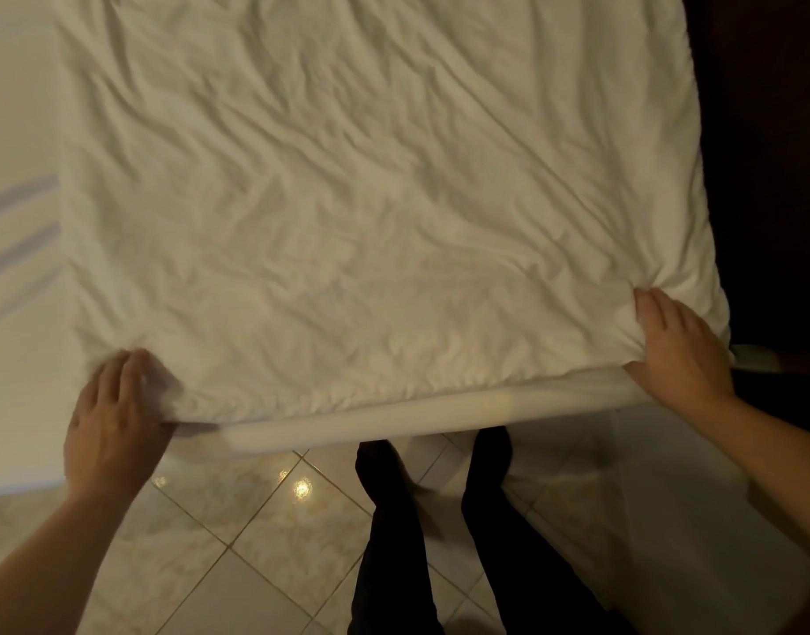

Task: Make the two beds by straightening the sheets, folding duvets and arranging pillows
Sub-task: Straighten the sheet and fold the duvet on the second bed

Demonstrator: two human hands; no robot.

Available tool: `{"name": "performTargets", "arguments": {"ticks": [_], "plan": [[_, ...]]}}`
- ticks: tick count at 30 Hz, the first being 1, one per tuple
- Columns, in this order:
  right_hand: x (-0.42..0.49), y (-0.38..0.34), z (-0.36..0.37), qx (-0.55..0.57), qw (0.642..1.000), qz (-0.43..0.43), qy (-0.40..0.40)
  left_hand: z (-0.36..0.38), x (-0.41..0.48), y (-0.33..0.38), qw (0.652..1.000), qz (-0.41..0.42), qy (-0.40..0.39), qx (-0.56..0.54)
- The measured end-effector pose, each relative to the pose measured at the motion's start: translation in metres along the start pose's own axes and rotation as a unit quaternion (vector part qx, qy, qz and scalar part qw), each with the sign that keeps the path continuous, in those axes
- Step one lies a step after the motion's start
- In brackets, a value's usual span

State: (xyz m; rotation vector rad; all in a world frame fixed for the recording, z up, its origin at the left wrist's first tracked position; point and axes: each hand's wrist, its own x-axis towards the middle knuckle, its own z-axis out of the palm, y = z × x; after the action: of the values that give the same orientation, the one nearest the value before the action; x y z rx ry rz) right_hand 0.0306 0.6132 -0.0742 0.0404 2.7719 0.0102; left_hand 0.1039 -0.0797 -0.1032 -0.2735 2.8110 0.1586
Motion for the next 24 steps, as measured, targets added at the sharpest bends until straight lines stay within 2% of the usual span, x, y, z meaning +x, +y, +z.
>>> {"name": "performTargets", "arguments": {"ticks": [4, 8, 10, 13, 15, 19, 24], "plan": [[0.011, -0.002, -0.002, -0.018, 1.000, -0.023, -0.001, -0.001, 0.015, 0.001, 0.998, -0.022, 0.059, -0.009], [0.016, -0.008, -0.002, -0.055, 0.995, -0.080, -0.025, 0.000, 0.026, -0.004, 0.998, -0.032, 0.050, -0.022], [0.020, -0.007, -0.005, -0.042, 0.996, -0.073, -0.019, 0.001, 0.029, -0.007, 0.998, -0.037, 0.037, -0.032], [0.029, -0.011, -0.011, 0.026, 0.999, -0.014, 0.033, -0.004, 0.032, -0.008, 0.998, -0.053, 0.027, -0.030], [0.034, -0.014, -0.011, 0.050, 0.998, 0.009, 0.036, -0.008, 0.035, -0.008, 0.997, -0.064, 0.026, -0.025], [0.034, -0.014, -0.002, -0.004, 1.000, -0.005, -0.002, -0.009, 0.037, -0.012, 0.998, -0.059, 0.015, -0.016], [0.045, -0.004, -0.005, -0.017, 0.998, -0.016, 0.061, -0.005, 0.041, -0.014, 0.998, -0.060, 0.027, -0.010]]}}
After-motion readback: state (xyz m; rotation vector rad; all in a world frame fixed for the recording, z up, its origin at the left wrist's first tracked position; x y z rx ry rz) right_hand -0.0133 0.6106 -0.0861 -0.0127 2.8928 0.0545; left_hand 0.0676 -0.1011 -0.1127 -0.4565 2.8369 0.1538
